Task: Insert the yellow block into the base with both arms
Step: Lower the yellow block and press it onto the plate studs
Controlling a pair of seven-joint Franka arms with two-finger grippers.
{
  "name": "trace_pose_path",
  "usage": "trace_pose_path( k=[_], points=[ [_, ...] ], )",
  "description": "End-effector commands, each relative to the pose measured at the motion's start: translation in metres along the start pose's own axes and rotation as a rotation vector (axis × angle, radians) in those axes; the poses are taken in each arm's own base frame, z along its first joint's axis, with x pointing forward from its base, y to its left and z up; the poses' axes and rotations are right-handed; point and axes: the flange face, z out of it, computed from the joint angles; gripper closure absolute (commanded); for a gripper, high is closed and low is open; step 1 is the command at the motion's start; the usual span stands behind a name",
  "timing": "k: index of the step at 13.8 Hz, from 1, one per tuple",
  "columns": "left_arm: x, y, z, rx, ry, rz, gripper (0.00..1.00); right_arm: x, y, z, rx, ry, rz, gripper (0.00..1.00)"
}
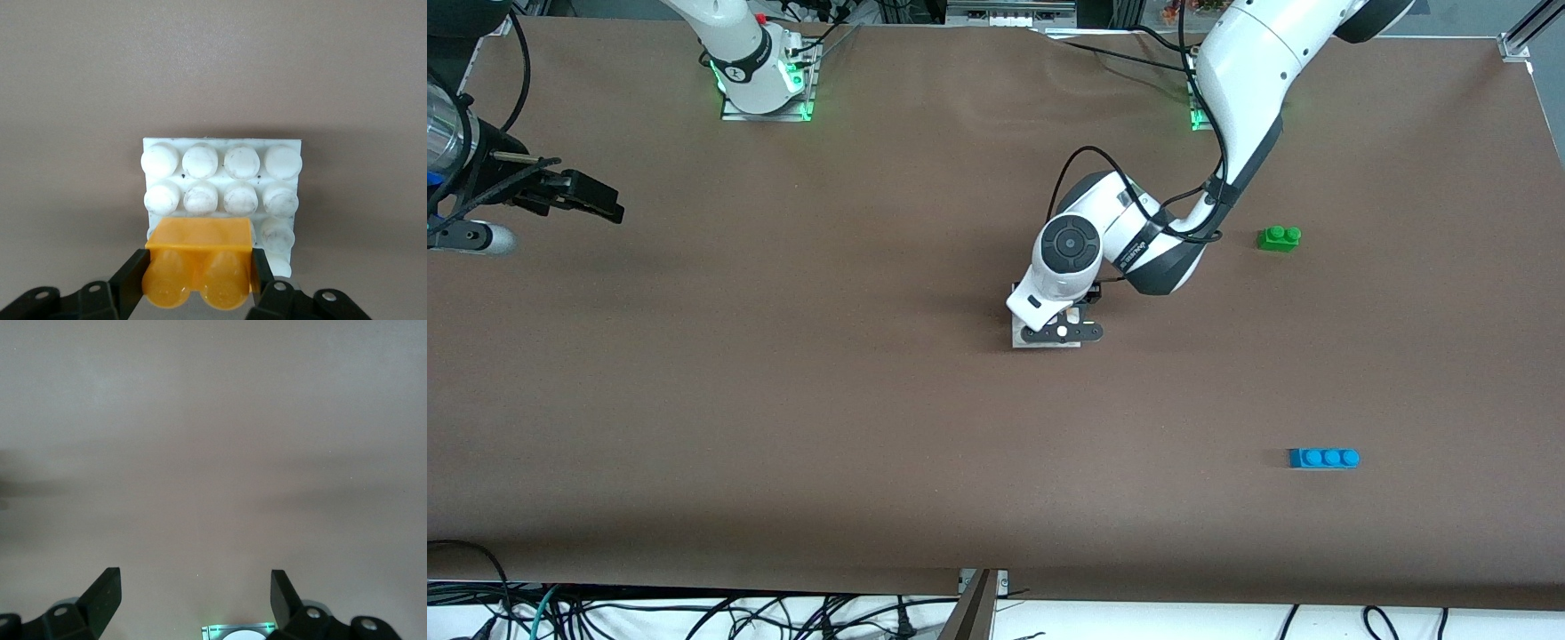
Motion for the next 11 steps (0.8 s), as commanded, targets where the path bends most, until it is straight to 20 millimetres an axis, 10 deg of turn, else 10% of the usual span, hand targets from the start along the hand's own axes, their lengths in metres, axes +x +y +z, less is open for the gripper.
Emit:
trace_pose_path(
  k=[1,11],
  points=[
    [0.000,0.010,0.010,0.018,0.015,0.009,0.46,0.001,0.002,-0.004,-0.005,-0.002,0.004,0.01],
    [-0.003,0.015,0.027,0.046,0.025,0.041,0.46,0.007,0.000,-0.014,0.010,0.068,0.000,0.01]
  ],
)
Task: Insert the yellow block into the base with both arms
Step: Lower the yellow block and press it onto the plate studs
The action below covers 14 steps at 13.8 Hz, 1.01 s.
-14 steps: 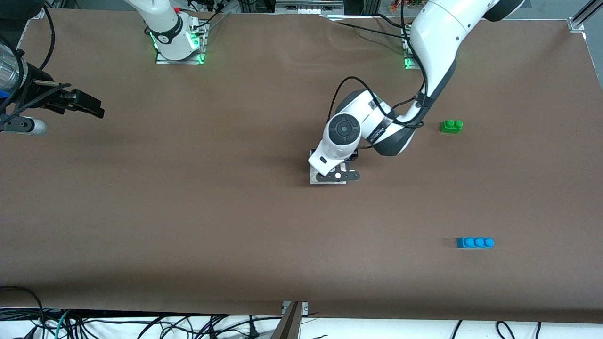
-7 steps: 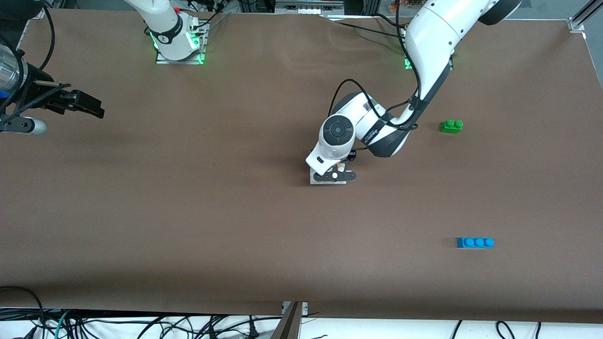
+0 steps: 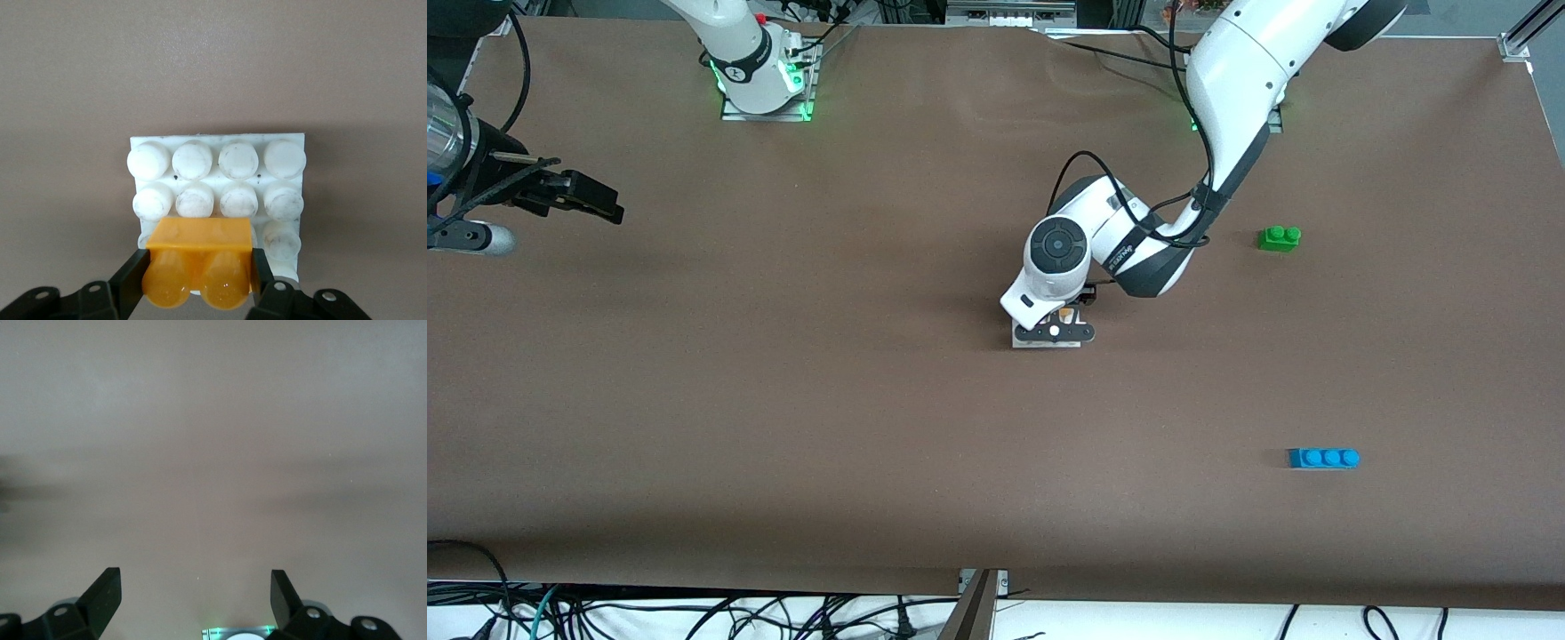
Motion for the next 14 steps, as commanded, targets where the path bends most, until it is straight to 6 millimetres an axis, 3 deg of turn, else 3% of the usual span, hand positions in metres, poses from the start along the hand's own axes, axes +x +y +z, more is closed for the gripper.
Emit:
trace_pose_path(
  k=[1,14],
  points=[
    [0.0016,0.0075,0.0111,0.021,0.012,0.007,0.46,0.0058,-0.0005,-0.0128,0.013,0.057,0.010,0.01],
    [-0.0012,0.0083,0.0070,0.019,-0.001,-0.002,0.46,0.0077,-0.0073,-0.0160,-0.004,0.093,-0.054,0.01]
  ],
)
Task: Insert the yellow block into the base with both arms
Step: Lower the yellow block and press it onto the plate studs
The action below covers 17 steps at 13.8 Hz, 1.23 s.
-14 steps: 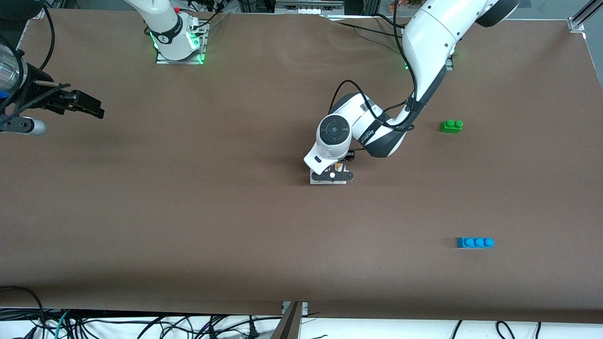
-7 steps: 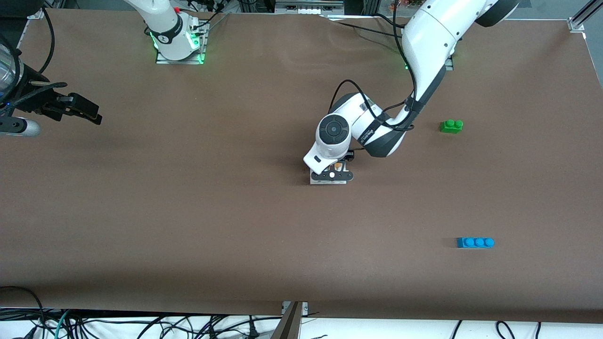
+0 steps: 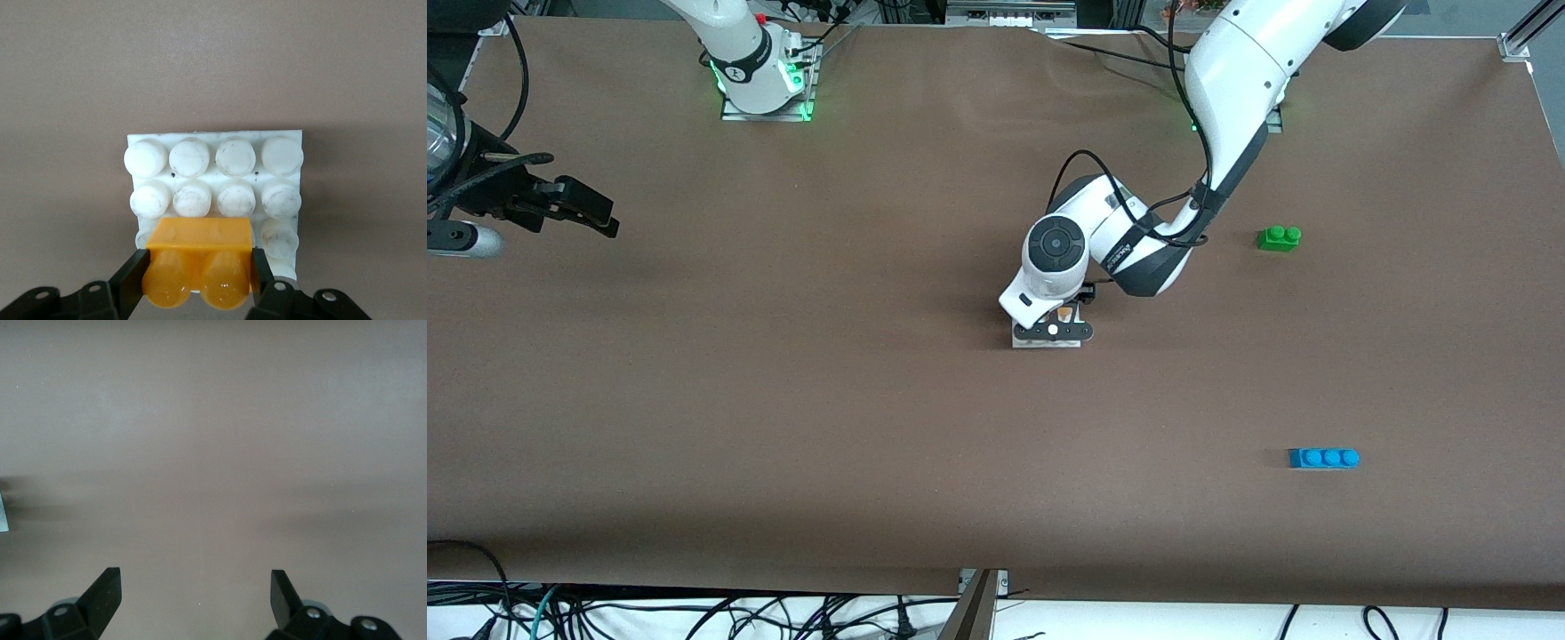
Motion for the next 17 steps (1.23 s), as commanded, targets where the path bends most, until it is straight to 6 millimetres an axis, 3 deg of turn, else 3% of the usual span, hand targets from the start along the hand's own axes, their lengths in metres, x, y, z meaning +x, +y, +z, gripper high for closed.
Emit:
trace_pose_path(
  k=[1,17],
  points=[
    [0.0012,0.0061,0.0059,0.016,0.001,-0.006,0.46,0.0017,-0.0011,-0.0059,-0.011,0.018,-0.022,0.01],
    [-0.0036,0.0105,0.0087,0.019,-0.005,-0.020,0.46,0.0022,-0.0023,-0.0052,-0.008,0.018,-0.022,0.01]
  ],
)
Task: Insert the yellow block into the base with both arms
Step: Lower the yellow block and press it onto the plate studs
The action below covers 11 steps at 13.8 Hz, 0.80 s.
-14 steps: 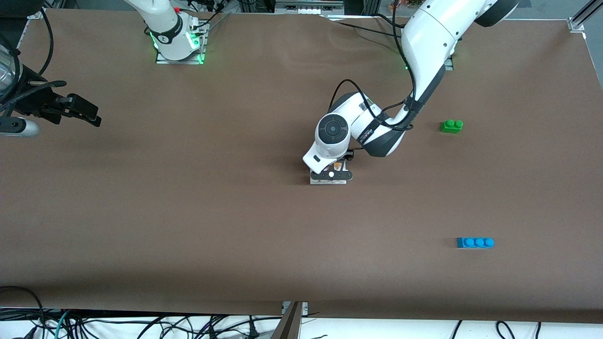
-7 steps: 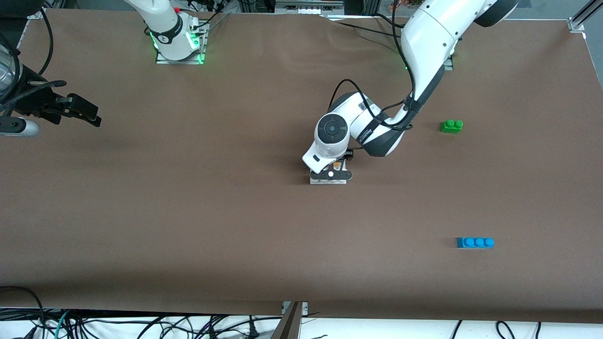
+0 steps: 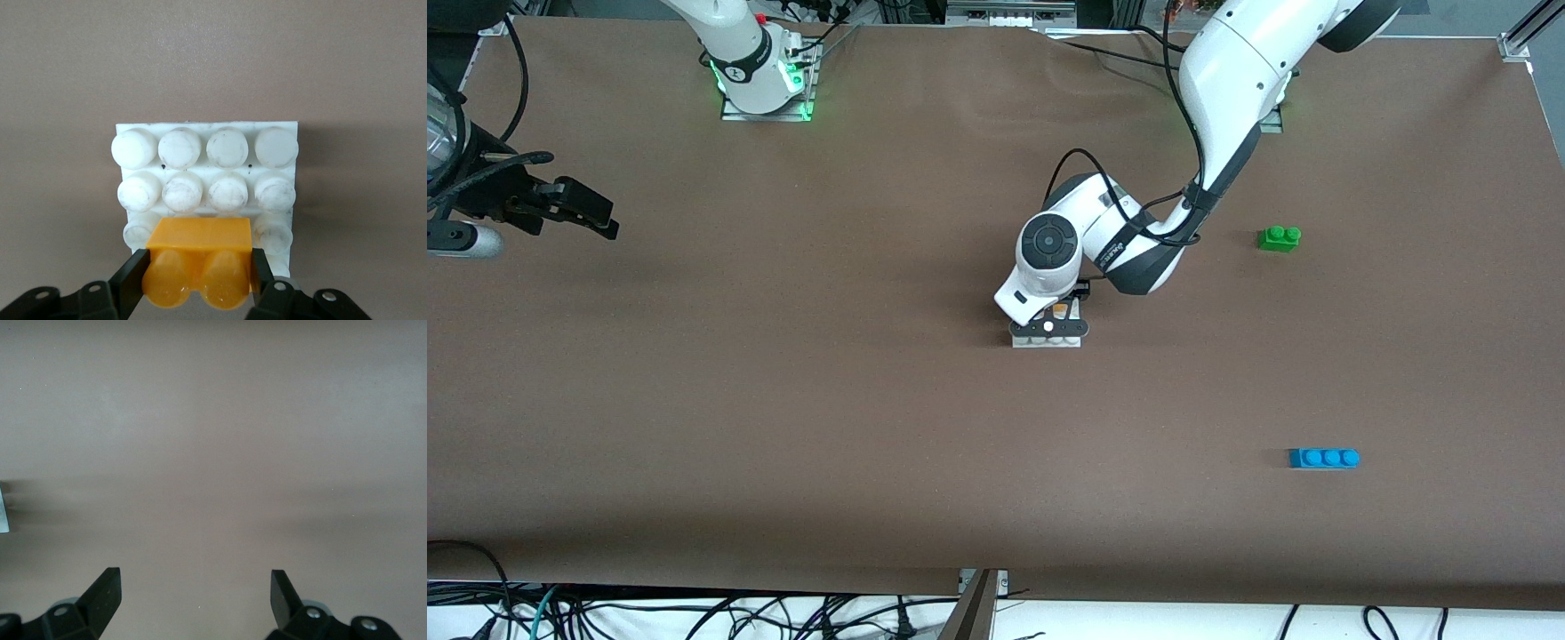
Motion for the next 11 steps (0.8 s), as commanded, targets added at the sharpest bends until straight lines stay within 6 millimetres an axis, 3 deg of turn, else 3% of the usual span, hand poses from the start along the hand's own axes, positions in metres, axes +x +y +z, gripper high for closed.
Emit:
trace_pose_path(
  k=[1,11],
  points=[
    [0.002,0.003,0.002,0.016,0.001,-0.002,0.46,0.002,0.000,-0.005,-0.010,0.012,-0.013,0.01],
    [-0.003,0.010,0.013,0.028,0.001,0.014,0.42,0.003,0.006,-0.004,-0.014,0.012,-0.002,0.01]
  ],
)
